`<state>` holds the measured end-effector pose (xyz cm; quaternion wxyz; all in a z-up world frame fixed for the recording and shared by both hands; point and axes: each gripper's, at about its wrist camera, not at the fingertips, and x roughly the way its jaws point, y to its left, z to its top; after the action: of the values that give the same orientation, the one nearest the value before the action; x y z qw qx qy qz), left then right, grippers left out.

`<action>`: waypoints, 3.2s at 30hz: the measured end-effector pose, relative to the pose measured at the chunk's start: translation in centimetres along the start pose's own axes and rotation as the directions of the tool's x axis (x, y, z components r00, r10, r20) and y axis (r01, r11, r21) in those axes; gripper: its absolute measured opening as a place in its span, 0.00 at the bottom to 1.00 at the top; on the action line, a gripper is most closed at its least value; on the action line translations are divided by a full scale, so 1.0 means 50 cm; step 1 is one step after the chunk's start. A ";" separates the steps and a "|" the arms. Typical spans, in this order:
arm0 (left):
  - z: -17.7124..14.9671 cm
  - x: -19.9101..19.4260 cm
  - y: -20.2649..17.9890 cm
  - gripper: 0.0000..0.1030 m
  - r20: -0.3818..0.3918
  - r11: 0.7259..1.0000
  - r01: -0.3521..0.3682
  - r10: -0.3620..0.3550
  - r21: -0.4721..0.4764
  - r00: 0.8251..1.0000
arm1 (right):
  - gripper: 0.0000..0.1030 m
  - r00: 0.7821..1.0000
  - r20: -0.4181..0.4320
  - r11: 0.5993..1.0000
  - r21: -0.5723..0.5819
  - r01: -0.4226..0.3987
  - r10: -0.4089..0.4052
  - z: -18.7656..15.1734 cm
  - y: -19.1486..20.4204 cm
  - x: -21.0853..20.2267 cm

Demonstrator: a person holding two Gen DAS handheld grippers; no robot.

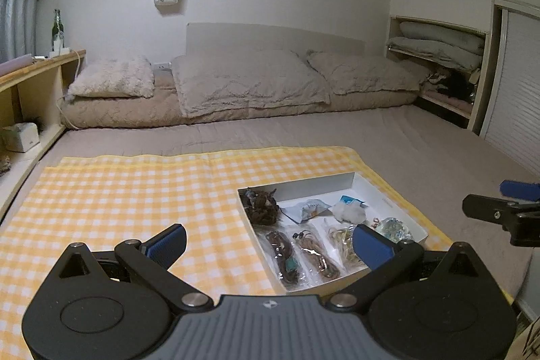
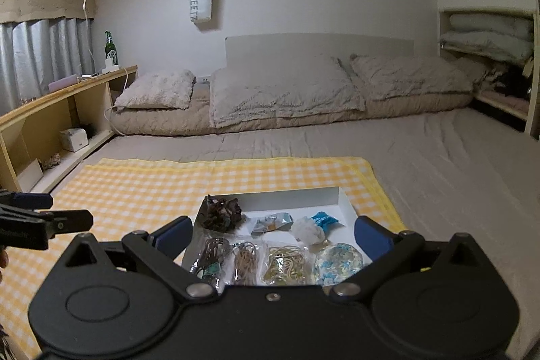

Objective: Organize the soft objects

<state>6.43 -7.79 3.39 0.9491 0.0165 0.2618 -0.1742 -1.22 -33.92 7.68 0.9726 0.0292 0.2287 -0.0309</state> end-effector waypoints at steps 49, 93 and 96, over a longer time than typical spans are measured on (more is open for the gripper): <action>-0.056 -0.031 0.006 1.00 0.046 0.999 -0.036 0.035 0.007 0.998 | 1.00 0.997 0.055 0.996 -0.067 0.053 -0.049 -0.066 0.061 -0.046; -0.059 -0.033 0.003 1.00 0.045 1.000 -0.031 0.031 0.005 0.999 | 1.00 0.998 0.051 0.996 -0.078 0.040 -0.036 -0.066 0.064 -0.040; -0.059 -0.033 0.003 1.00 0.045 1.000 -0.031 0.031 0.005 0.999 | 1.00 0.998 0.051 0.996 -0.078 0.041 -0.037 -0.066 0.065 -0.040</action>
<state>3.72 -6.77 1.68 0.9572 0.0195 0.2399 -0.1606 -4.24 -30.37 5.77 0.9775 -0.0146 0.2063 -0.0413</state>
